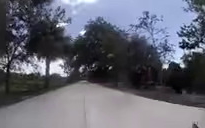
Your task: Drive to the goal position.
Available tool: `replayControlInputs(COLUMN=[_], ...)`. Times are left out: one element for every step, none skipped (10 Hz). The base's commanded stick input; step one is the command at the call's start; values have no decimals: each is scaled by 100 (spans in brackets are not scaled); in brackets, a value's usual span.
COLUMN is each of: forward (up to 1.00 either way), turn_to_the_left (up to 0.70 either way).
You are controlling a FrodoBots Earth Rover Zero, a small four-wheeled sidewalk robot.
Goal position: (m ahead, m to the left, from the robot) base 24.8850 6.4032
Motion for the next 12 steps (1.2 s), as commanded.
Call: replayControlInputs(forward=[85, 85, 85, 85, 85, 85, 85, 85, 85, 85, 85, 85], turn_to_the_left=[5, 25, 33, 34, 34, 34, 32, 0, 0, 0, 0, 0])
